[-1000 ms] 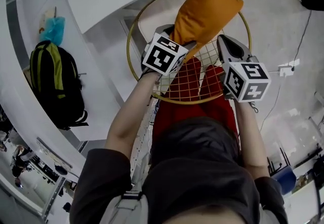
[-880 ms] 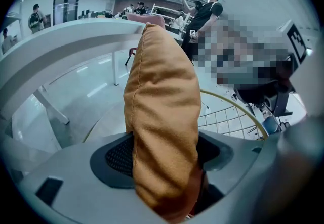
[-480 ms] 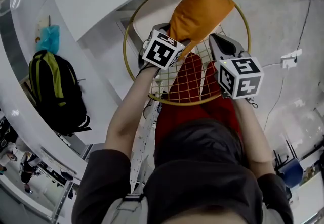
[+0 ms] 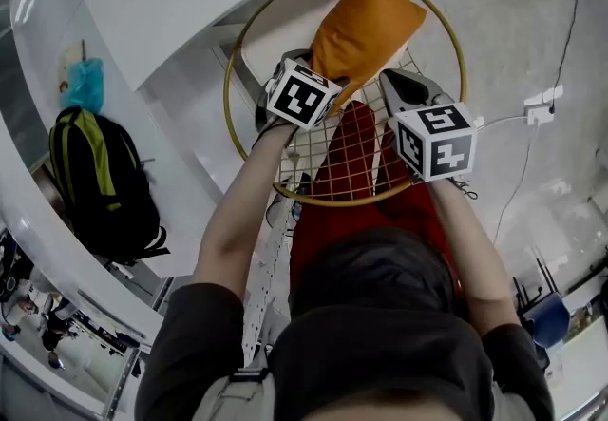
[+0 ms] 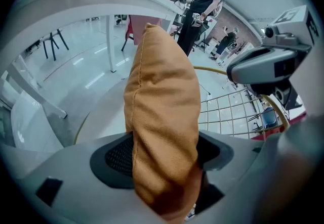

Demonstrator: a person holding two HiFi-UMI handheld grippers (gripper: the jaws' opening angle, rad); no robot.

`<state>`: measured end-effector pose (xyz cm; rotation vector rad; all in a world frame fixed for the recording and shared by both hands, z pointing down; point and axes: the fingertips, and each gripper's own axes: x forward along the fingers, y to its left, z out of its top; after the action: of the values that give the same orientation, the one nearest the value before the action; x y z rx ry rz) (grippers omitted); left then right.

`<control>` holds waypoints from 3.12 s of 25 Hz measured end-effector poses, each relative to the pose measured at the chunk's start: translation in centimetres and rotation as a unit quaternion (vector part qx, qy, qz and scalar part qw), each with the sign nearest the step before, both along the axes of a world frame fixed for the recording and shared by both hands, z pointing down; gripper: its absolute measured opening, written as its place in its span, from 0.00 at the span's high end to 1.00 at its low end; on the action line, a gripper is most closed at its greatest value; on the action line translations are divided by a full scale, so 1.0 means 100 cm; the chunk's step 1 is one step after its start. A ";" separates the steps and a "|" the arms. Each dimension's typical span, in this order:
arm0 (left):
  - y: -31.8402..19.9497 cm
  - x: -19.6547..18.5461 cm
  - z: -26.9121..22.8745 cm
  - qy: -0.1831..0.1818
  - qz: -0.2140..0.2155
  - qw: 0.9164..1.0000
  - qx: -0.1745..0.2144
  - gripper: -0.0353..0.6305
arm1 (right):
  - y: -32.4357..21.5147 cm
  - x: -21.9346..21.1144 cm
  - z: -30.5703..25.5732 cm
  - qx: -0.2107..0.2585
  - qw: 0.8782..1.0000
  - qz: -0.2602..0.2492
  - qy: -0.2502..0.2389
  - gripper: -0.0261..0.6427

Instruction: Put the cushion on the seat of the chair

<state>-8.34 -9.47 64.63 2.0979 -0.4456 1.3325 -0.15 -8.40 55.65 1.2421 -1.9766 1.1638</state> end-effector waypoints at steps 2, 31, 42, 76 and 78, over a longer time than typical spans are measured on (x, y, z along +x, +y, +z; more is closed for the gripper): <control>0.000 -0.002 0.005 -0.004 0.001 1.000 -0.003 0.42 | -0.001 -0.001 0.002 -0.002 1.000 -0.002 0.001 0.94; -0.004 -0.007 0.041 -0.016 -0.001 0.999 -0.035 0.33 | -0.004 -0.008 0.021 -0.024 1.000 -0.014 0.001 0.94; -0.005 -0.006 0.040 0.007 -0.007 1.000 -0.020 0.29 | -0.004 -0.013 0.022 -0.027 1.000 -0.016 0.001 0.94; -0.062 -0.021 -0.043 0.142 -0.186 0.970 0.063 0.41 | -0.011 -0.031 0.000 0.003 0.999 -0.033 0.013 0.94; -0.062 -0.021 -0.052 0.149 -0.190 0.968 0.070 0.44 | -0.012 -0.031 -0.005 0.009 0.999 -0.031 0.013 0.94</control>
<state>-10.46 -15.68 59.42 2.1411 -0.7829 0.7724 -3.21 -9.61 55.13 1.1894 -1.9963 1.0965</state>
